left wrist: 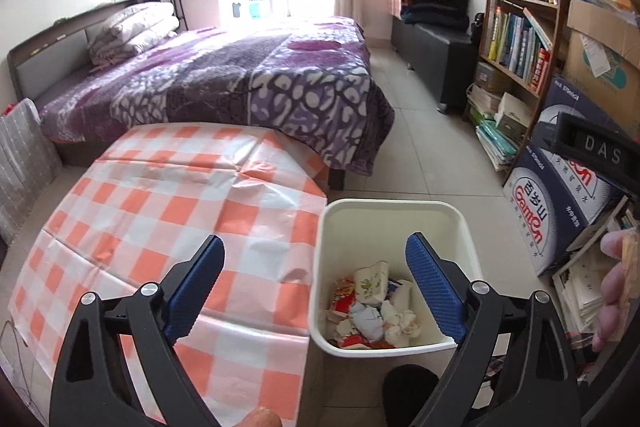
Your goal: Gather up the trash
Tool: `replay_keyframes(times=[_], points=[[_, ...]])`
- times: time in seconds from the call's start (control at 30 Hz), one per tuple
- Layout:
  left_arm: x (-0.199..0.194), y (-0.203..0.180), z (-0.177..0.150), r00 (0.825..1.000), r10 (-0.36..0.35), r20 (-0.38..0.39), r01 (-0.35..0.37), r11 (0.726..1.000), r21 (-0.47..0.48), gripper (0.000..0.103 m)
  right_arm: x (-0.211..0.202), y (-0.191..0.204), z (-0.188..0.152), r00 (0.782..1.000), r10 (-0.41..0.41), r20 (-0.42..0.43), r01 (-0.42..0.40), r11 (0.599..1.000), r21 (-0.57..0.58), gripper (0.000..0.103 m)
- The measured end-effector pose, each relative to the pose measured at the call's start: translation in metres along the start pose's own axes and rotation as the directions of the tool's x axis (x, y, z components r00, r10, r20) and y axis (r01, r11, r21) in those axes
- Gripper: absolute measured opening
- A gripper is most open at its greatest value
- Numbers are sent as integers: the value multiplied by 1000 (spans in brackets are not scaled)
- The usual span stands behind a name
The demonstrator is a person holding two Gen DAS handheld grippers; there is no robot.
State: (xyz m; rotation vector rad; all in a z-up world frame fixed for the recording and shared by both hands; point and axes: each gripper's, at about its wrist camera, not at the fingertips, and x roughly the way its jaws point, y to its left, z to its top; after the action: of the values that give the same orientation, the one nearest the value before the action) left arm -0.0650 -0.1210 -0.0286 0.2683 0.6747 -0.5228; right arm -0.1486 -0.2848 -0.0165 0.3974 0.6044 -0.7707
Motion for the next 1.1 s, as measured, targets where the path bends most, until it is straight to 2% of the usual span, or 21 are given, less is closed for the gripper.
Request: replay_keyframes(times=[0.13,0.27,0.43,0.7,1.1], points=[[-19,15,-8,986,145,79,-148,989,27,96,-16,13,-23,999,3,35,-1,999,-41,96],[-34,37,-15,974,199,108,-199,980,-7,96,-27,26,-43,997,9,79,-2,996,-93,96],[-47,61,-28,961,256,102,-251,966,-57,96,-35,43,-59,995,54,89,-41,989,-142,96],[-47,88,-36,957,282,67,-273,954,-121,96,-43,77,-84,985,81,153,-38,963,-268,96],[-36,96,-41,959,284,12,-279,950,-137,96,-41,92,-91,986,115,124,-73,950,-303,96]])
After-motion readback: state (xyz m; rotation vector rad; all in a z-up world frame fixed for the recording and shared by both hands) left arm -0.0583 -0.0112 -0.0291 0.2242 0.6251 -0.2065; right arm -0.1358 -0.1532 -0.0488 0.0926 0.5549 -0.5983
